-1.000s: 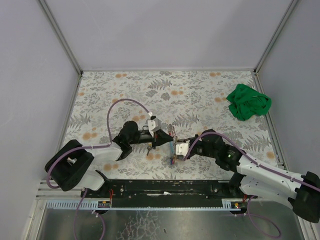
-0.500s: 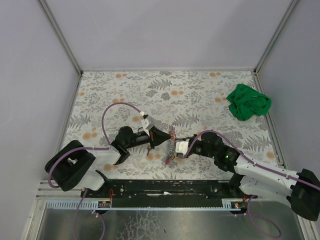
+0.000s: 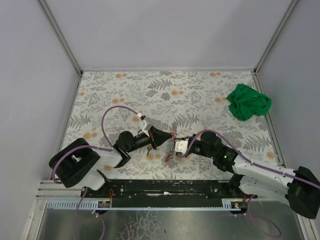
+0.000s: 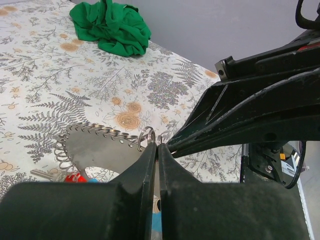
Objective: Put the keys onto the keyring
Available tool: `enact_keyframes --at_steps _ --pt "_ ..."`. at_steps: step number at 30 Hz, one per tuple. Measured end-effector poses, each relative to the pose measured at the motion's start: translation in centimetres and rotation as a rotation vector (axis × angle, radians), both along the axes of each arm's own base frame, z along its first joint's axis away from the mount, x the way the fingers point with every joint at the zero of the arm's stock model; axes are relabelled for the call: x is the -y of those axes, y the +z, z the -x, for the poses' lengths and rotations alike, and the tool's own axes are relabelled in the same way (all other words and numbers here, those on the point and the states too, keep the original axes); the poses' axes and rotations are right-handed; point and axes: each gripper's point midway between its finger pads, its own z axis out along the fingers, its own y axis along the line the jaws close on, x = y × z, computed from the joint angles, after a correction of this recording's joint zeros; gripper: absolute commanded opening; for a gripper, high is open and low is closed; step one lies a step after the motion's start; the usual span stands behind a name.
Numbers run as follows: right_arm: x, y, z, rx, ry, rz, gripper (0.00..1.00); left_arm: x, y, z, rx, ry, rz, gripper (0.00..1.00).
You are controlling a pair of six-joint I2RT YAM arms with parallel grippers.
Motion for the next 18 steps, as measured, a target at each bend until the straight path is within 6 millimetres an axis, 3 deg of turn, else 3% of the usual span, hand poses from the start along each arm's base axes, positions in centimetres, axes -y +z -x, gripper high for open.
enact_keyframes --at_steps 3,10,18 --pt "0.4 0.4 -0.1 0.02 -0.014 0.003 0.0 -0.1 -0.1 0.0 -0.001 0.01 0.002 0.02" --pt "1.3 1.2 0.0 0.06 -0.021 0.024 0.0 -0.5 -0.4 0.2 0.005 0.018 0.003 0.22" --pt "1.5 1.2 0.1 0.068 0.004 0.094 0.0 -1.0 -0.1 0.5 0.045 -0.01 -0.013 0.31"
